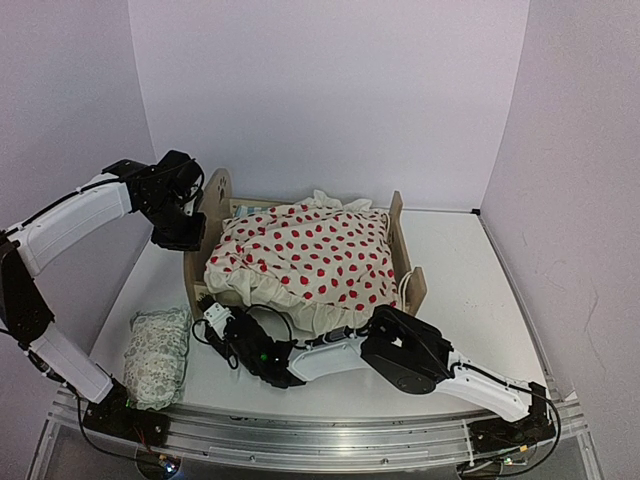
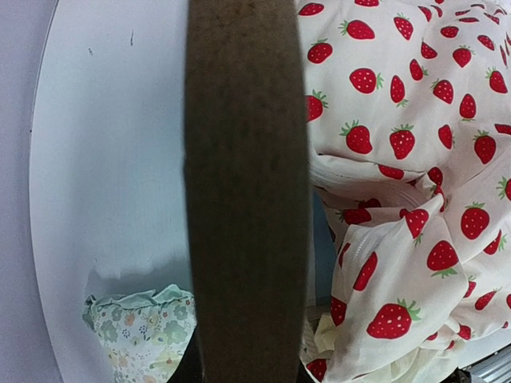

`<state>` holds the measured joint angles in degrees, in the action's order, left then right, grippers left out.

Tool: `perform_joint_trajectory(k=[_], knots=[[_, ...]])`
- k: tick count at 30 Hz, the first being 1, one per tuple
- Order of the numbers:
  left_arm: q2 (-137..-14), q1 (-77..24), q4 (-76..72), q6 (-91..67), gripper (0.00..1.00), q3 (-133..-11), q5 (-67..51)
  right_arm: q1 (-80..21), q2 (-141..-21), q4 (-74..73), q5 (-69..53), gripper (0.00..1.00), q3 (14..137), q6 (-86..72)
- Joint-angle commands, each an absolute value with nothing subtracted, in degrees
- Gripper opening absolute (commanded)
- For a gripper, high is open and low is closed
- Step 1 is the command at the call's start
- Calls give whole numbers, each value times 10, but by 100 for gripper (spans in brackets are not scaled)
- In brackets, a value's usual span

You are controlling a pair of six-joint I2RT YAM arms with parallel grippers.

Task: Set up the pet bed
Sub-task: Cross the left ropes of the mattress closest to the robot.

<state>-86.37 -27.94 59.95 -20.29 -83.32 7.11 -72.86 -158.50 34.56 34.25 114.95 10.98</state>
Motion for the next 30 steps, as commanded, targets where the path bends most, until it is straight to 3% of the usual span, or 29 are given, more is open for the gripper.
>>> perform_joint_trajectory(k=[1,9,14,21,26,30], knots=[[-833,-273,579,-314,0,-883,-90,-739,-1587,388,417,58,1147,146],[-831,-273,579,-318,0,-879,-93,-737,-1654,375,424,54,1245,138],[-832,-273,580,-320,0,-877,-96,-736,-1685,366,423,47,1296,135],[-832,-274,581,-319,0,-878,-96,-734,-1685,366,431,21,1301,138],[-830,-274,578,-319,0,-874,-90,-736,-1639,382,431,1,1238,135],[-823,-273,571,-317,0,-857,-82,-741,-1578,384,423,0,1169,116]])
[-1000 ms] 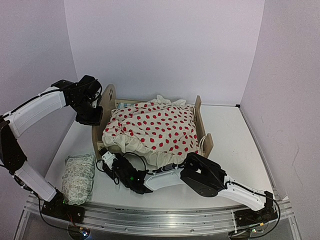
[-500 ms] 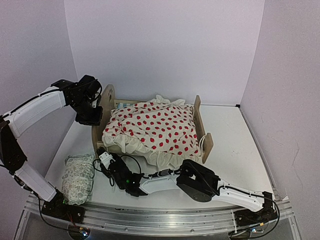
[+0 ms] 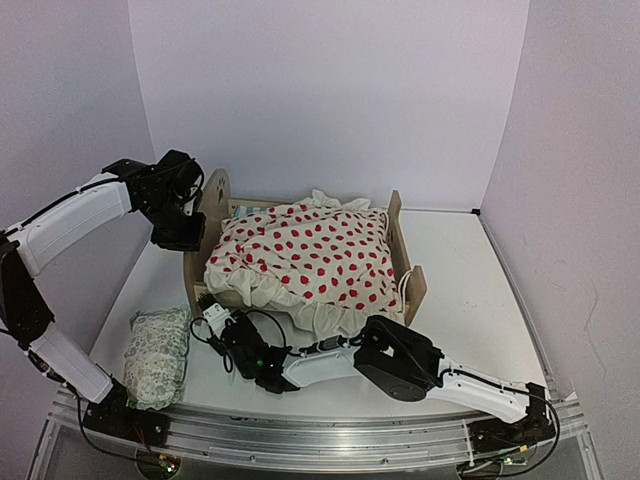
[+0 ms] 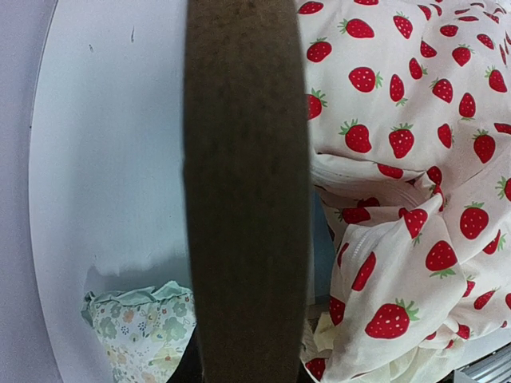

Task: Set up the pet bed
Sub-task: Cross the left ropes of the mattress closest to the robot.

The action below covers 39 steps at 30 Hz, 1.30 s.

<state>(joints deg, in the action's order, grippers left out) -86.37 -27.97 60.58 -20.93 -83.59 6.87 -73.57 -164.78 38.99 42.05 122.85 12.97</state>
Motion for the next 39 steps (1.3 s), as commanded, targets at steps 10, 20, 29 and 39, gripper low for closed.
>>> perform_joint_trajectory(k=[10,20,29,39], knots=[[-798,-274,522,-317,0,-795,-81,-767,-1480,329,380,0,1061,43],[-776,-273,494,-320,0,-740,-79,-779,-1448,271,321,0,1056,5],[-765,-273,462,-319,0,-681,-78,-780,-1377,258,300,0,954,-23],[-737,-274,435,-311,14,-652,-100,-775,-1376,253,253,0,936,-22]])
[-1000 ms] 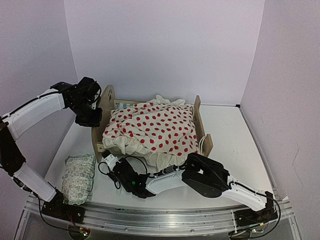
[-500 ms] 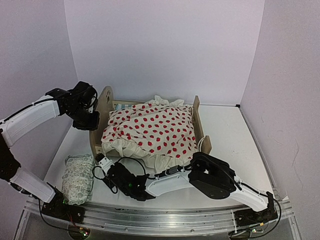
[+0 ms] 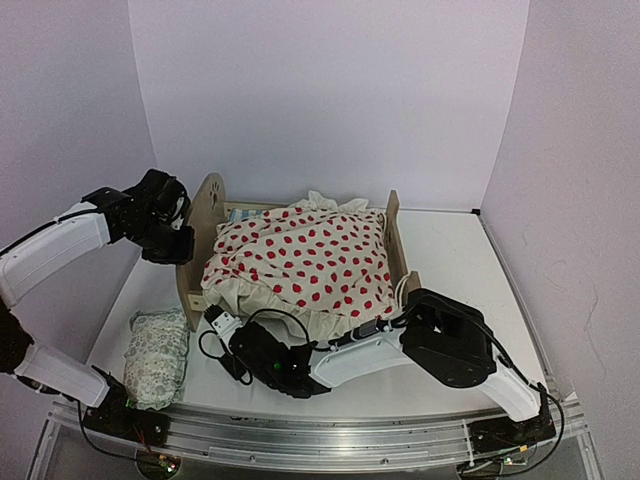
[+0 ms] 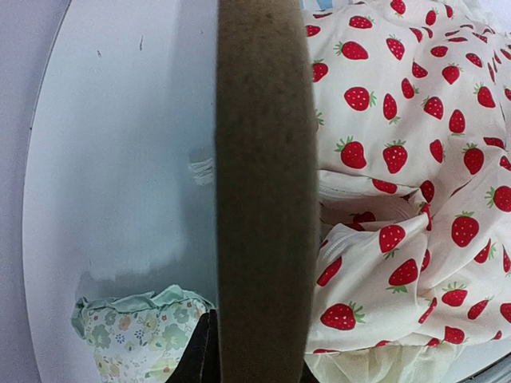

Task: Set up the pet bed
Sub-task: Cross the left ropes of the mattress closest to the robot.

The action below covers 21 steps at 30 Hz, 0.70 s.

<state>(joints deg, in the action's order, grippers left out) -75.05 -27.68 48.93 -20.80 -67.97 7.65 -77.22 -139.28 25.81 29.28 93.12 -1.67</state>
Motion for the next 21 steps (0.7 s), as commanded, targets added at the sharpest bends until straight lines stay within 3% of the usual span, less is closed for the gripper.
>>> perform_joint_trajectory(k=[1,6,14,21], knots=[[-733,-273,436,-311,18,-651,-102,-773,-1379,252,248,0,937,-25],[-718,-274,453,-310,36,-652,-111,-764,-1393,253,240,0,942,-45],[-700,-274,460,-308,46,-657,-122,-757,-1407,256,224,0,961,-56],[-681,-273,480,-303,71,-672,-132,-756,-1393,256,227,0,933,-71]])
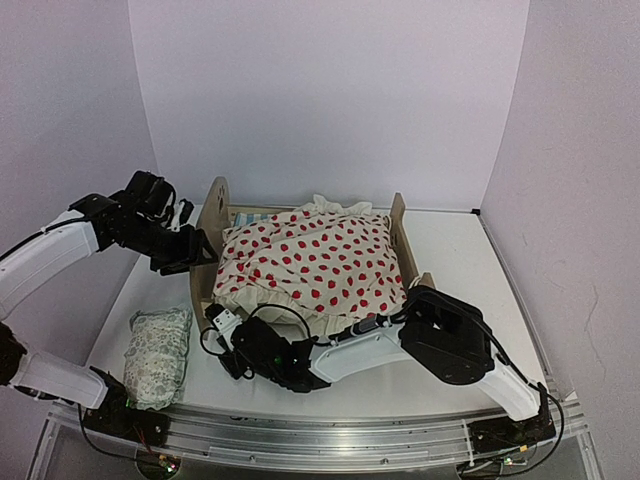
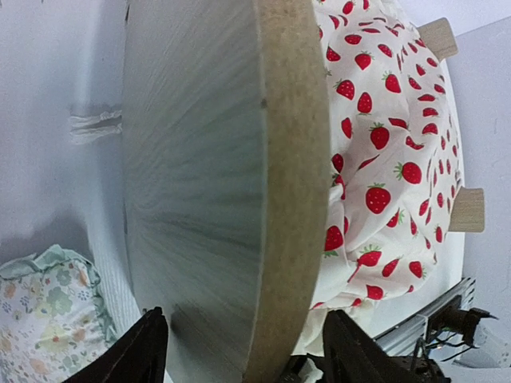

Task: Set up the pet bed
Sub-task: Cross the left ropes of the mattress closest to the robot.

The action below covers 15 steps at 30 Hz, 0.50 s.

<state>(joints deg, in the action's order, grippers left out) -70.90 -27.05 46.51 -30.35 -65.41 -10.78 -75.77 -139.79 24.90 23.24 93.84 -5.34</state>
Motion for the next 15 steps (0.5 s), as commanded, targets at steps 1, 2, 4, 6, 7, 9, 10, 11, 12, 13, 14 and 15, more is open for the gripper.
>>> perform_joint_trajectory(k=[1,2,4,6,7,9,10,11,12,13,14,15], knots=[[-675,-273,490,-302,75,-674,-131,-756,-1389,257,227,0,927,-73],[-669,-274,496,-300,78,-677,-132,-756,-1384,257,227,0,919,-76],[-649,-273,514,-294,85,-682,-133,-756,-1375,256,224,0,907,-83],[-627,-274,525,-289,92,-684,-132,-756,-1369,257,218,0,898,-85],[-611,-274,536,-289,92,-685,-128,-756,-1367,256,214,0,897,-86],[-583,-273,557,-292,89,-684,-112,-756,-1365,255,208,0,899,-90],[-572,-274,566,-297,86,-680,-104,-756,-1365,255,202,0,903,-91],[-556,-273,576,-302,82,-674,-99,-756,-1365,256,195,0,907,-94],[-541,-273,583,-307,79,-666,-98,-756,-1366,256,187,0,912,-98],[-528,-273,586,-316,76,-653,-100,-756,-1366,256,178,0,917,-101],[-509,-273,584,-328,73,-636,-109,-756,-1367,256,172,0,920,-105],[-488,-273,578,-342,68,-617,-119,-756,-1367,256,166,0,924,-110]])
